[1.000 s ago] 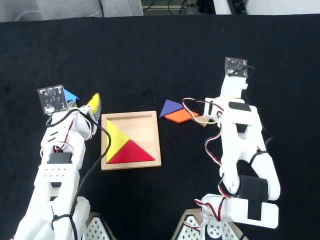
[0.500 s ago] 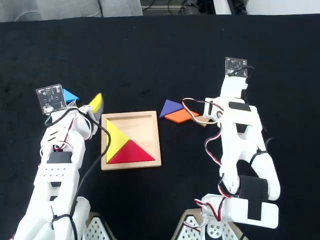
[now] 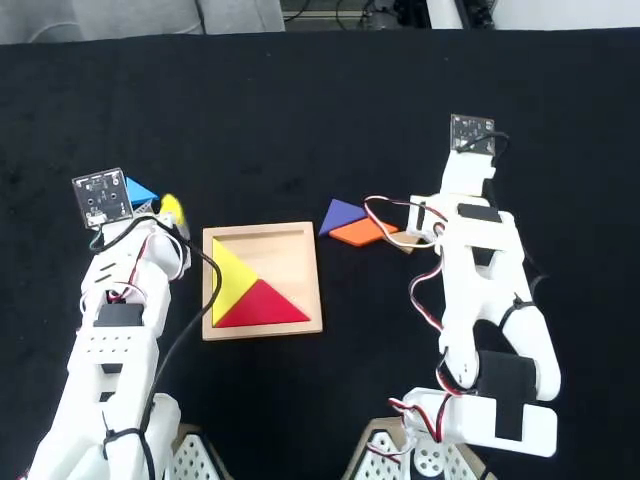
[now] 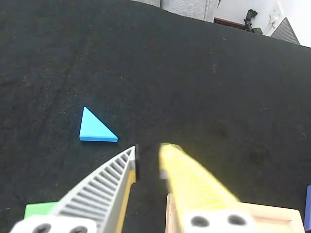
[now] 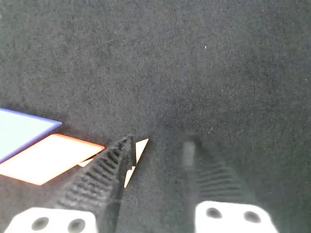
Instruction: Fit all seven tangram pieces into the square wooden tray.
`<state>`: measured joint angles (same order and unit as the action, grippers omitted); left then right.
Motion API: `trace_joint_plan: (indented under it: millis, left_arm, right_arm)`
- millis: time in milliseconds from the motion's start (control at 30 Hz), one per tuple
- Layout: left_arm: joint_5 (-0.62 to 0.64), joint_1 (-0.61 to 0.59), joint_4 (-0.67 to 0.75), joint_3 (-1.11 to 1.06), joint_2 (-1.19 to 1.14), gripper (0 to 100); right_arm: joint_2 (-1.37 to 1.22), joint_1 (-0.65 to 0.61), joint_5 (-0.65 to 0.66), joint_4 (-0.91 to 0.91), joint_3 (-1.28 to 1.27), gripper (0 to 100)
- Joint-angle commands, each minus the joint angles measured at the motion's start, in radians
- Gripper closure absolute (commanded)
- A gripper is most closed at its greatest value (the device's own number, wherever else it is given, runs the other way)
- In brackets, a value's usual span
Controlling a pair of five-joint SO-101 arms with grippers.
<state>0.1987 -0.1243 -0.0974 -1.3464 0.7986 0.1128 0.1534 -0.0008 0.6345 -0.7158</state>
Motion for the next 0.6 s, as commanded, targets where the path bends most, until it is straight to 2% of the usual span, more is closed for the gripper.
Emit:
trace_joint_plan:
  millis: [0,167,567]
  left_arm:
    - [-0.006,-0.01,0.003,0.059,0.015,77]
    - [0.054,-0.01,0.0,0.059,0.015,73]
    - [0.055,-0.01,-0.002,0.058,0.014,73]
  right_arm:
    - [0.007,-0.011,-0.009,0.005,0.035,71.4]
    - [0.007,-0.014,-0.009,0.005,0.035,68.6]
    - [0.007,-0.014,-0.009,0.002,0.035,68.6]
